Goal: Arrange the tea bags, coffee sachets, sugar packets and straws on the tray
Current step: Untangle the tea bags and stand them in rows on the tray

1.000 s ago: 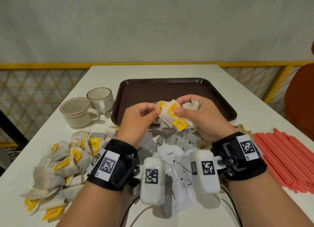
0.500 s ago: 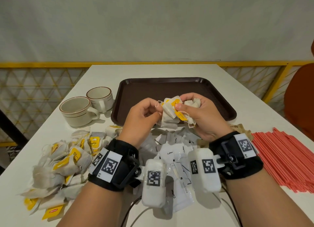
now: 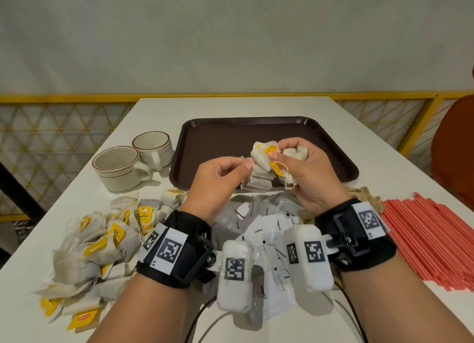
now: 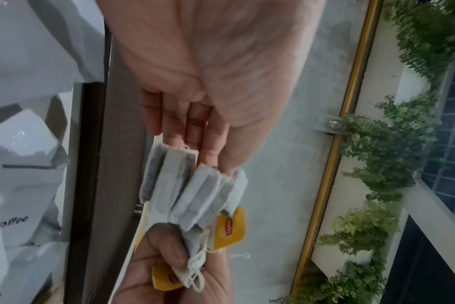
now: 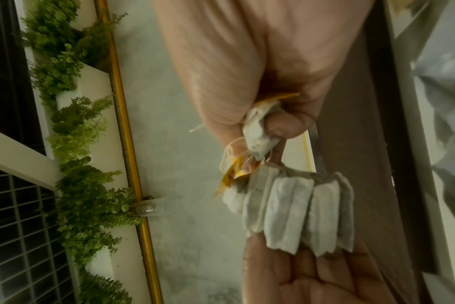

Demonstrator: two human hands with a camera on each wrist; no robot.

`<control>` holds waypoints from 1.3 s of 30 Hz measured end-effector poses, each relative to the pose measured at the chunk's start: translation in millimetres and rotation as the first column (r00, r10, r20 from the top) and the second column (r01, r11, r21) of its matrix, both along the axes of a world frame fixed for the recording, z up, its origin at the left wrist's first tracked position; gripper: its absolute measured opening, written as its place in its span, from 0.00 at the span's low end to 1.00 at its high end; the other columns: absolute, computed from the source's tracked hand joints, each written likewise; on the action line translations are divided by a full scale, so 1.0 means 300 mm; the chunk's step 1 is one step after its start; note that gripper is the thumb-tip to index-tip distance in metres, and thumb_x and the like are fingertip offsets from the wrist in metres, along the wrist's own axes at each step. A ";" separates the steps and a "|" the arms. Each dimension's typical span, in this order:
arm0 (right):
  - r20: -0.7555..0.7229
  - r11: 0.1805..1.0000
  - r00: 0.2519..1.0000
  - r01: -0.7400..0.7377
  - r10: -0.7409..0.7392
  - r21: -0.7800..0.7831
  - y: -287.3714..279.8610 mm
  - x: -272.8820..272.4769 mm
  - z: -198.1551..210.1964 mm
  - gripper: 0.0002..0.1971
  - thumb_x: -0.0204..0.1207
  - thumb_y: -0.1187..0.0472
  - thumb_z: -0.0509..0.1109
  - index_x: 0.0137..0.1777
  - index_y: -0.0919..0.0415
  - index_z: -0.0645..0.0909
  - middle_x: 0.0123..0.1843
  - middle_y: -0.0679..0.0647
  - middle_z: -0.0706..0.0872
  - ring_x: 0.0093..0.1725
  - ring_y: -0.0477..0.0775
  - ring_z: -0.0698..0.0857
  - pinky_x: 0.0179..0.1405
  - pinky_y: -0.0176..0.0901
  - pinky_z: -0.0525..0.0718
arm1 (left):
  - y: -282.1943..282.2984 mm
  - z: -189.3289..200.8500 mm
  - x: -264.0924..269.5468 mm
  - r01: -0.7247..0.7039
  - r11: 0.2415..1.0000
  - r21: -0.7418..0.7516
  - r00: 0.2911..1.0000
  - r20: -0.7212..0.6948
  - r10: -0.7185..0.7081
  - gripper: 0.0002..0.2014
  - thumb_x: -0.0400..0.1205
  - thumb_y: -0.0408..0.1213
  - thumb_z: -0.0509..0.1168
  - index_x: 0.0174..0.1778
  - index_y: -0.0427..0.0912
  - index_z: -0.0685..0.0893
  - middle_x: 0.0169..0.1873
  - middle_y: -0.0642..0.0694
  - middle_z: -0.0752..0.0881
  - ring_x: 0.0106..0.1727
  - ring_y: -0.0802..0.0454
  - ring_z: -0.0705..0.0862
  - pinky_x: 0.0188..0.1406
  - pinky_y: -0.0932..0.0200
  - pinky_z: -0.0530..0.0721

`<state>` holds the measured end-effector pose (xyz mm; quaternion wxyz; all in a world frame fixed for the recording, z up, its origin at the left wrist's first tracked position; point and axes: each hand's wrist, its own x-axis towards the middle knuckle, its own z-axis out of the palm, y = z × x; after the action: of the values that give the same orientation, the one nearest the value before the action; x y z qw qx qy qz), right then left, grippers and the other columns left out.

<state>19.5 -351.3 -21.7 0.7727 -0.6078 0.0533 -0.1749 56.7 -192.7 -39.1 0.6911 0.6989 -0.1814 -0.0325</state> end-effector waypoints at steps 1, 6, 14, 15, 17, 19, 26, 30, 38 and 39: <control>0.001 1.000 1.000 0.004 -0.004 -0.002 0.001 -0.001 0.001 0.08 0.70 0.73 0.75 0.40 0.60 0.83 0.41 0.58 0.87 0.37 0.51 0.86 0.32 0.39 0.85 | -0.002 0.000 0.000 0.007 1.000 0.006 1.000 0.001 -0.007 0.05 0.79 0.36 0.70 0.46 0.42 0.91 0.46 0.43 0.91 0.53 0.45 0.88 0.61 0.48 0.84; 0.009 1.000 1.000 -0.005 0.005 -0.025 0.004 -0.004 -0.001 0.08 0.69 0.74 0.75 0.39 0.61 0.82 0.39 0.57 0.87 0.36 0.51 0.87 0.33 0.39 0.86 | 0.003 -0.005 0.005 -0.016 0.997 0.070 0.998 0.058 0.012 0.08 0.80 0.32 0.68 0.38 0.46 0.90 0.35 0.47 0.88 0.39 0.55 0.84 0.50 0.54 0.83; 0.044 0.999 0.999 -0.028 0.027 0.018 -0.038 -0.012 0.017 0.07 0.68 0.71 0.75 0.42 0.61 0.82 0.41 0.61 0.86 0.37 0.56 0.86 0.37 0.51 0.88 | 0.019 -0.012 0.029 -0.200 0.978 0.057 0.978 0.074 0.196 0.05 0.80 0.36 0.70 0.39 0.49 0.88 0.37 0.53 0.87 0.38 0.61 0.82 0.47 0.62 0.80; 0.032 0.996 0.995 -0.090 0.090 0.009 -0.041 -0.019 0.023 0.07 0.67 0.71 0.74 0.42 0.61 0.82 0.40 0.60 0.87 0.35 0.54 0.86 0.34 0.47 0.88 | 0.022 -0.010 0.029 -0.208 0.976 0.058 0.976 0.074 0.204 0.05 0.80 0.36 0.70 0.39 0.50 0.87 0.36 0.53 0.87 0.37 0.61 0.81 0.46 0.62 0.80; 0.009 0.975 0.975 -0.222 0.222 -0.005 -0.037 -0.030 0.030 0.08 0.63 0.70 0.75 0.40 0.60 0.83 0.36 0.57 0.88 0.32 0.50 0.86 0.31 0.41 0.87 | 0.023 -0.007 0.030 -0.208 0.976 0.062 0.976 0.084 0.203 0.06 0.80 0.35 0.70 0.38 0.48 0.87 0.34 0.53 0.86 0.37 0.61 0.81 0.46 0.62 0.81; -0.004 0.963 0.964 -0.267 0.267 -0.026 -0.021 -0.030 0.022 0.08 0.61 0.69 0.75 0.39 0.59 0.84 0.35 0.55 0.88 0.32 0.50 0.86 0.31 0.40 0.87 | 0.020 -0.004 0.024 -0.188 0.980 0.056 0.979 0.093 0.183 0.05 0.80 0.34 0.70 0.39 0.46 0.87 0.35 0.50 0.87 0.36 0.61 0.82 0.46 0.62 0.82; -0.020 0.986 0.997 -0.071 0.069 -0.148 0.011 -0.006 -0.014 0.08 0.69 0.73 0.76 0.41 0.61 0.84 0.41 0.61 0.87 0.40 0.57 0.85 0.42 0.49 0.86 | 0.011 0.006 0.001 -0.067 0.996 0.056 0.992 0.113 0.061 0.05 0.80 0.32 0.69 0.43 0.43 0.90 0.40 0.47 0.90 0.40 0.59 0.85 0.45 0.65 0.84; -0.023 0.990 0.999 -0.037 0.034 -0.136 0.012 -0.006 -0.010 0.08 0.69 0.73 0.76 0.39 0.59 0.84 0.41 0.61 0.88 0.42 0.59 0.86 0.49 0.56 0.86 | 0.011 0.015 -0.005 -0.061 0.997 0.041 0.992 0.111 0.056 0.06 0.80 0.31 0.69 0.41 0.46 0.89 0.40 0.46 0.90 0.40 0.61 0.84 0.44 0.68 0.84; -0.033 0.987 0.999 0.022 -0.027 -0.159 0.016 -0.002 -0.011 0.08 0.70 0.71 0.77 0.39 0.57 0.85 0.43 0.62 0.88 0.44 0.60 0.86 0.51 0.60 0.86 | 0.010 0.016 -0.011 -0.036 0.998 0.043 0.997 0.076 0.033 0.06 0.80 0.32 0.69 0.41 0.47 0.90 0.43 0.44 0.90 0.42 0.60 0.85 0.45 0.71 0.82; -0.033 0.987 0.999 0.021 -0.026 -0.159 0.015 -0.002 -0.012 0.08 0.70 0.71 0.77 0.39 0.57 0.85 0.43 0.62 0.88 0.44 0.60 0.86 0.51 0.60 0.86 | 0.008 0.016 -0.012 -0.034 0.999 0.040 0.997 0.073 0.031 0.06 0.79 0.32 0.69 0.41 0.46 0.90 0.43 0.44 0.90 0.42 0.59 0.85 0.44 0.71 0.82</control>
<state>18.9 -346.8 -25.3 0.7188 -0.6696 0.0599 -0.1770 53.1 -190.3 -34.2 0.6700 0.7165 -0.1943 0.0003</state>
